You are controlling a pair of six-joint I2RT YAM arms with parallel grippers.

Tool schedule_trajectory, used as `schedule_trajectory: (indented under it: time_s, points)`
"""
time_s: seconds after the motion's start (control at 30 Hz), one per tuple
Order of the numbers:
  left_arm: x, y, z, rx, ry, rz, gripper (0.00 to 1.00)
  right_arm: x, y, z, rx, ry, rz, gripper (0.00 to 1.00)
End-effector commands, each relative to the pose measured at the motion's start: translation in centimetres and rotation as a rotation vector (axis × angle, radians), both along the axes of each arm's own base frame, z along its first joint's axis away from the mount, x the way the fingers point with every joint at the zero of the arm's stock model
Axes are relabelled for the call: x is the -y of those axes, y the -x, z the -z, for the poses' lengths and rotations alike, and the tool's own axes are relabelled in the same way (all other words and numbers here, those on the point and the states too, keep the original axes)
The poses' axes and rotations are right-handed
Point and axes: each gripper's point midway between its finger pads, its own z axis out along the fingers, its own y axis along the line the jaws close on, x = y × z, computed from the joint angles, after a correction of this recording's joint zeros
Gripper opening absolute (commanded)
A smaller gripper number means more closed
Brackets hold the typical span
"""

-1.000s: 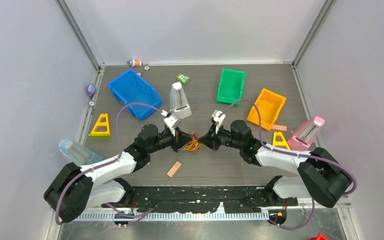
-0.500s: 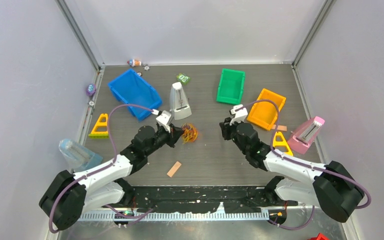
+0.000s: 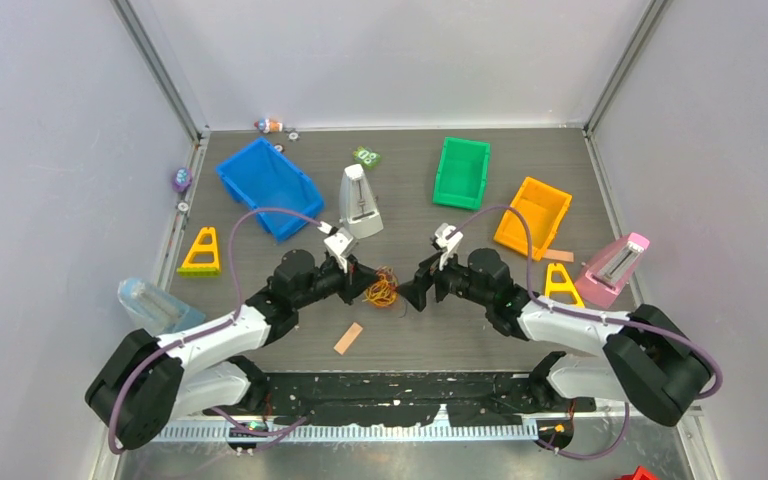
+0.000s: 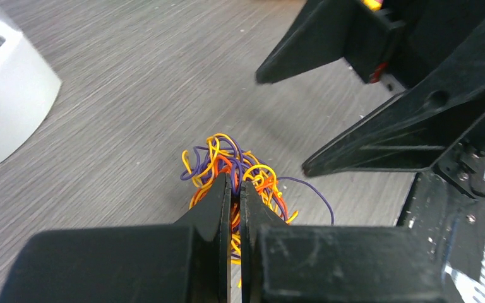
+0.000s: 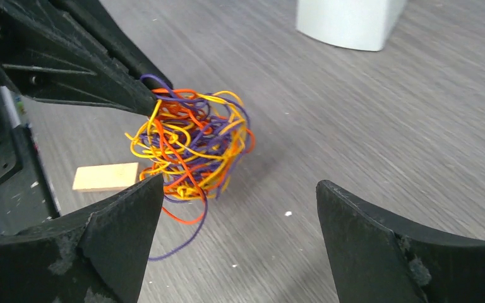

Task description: Untangle the cables

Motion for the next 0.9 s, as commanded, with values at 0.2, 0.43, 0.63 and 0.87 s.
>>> schedule_trajectory:
  time_s: [0.2, 0.43, 0.63, 0.87]
  points:
    - [0.8, 1.4, -6.0, 0.221, 0.193, 0.095, 0.00, -4.8, 1.9, -1.9, 0.004, -0.044, -0.253, 0.99]
    - [-0.4, 0.1, -5.9, 0.222, 0.218, -0.028, 0.00, -4.8, 1.4, -1.9, -0.011, -0.033, -0.228, 0.09]
    - [-2.8, -2.3, -4.2, 0.172, 0.137, -0.222, 0.00, -1.2, -2.4, -1.9, 0.035, 0.026, 0.079, 0.05]
    - [-6.6, -5.0, -1.6, 0.092, -0.027, -0.478, 0.00, 6.7, -5.8, -1.8, 0.080, 0.109, 0.545, 0.05]
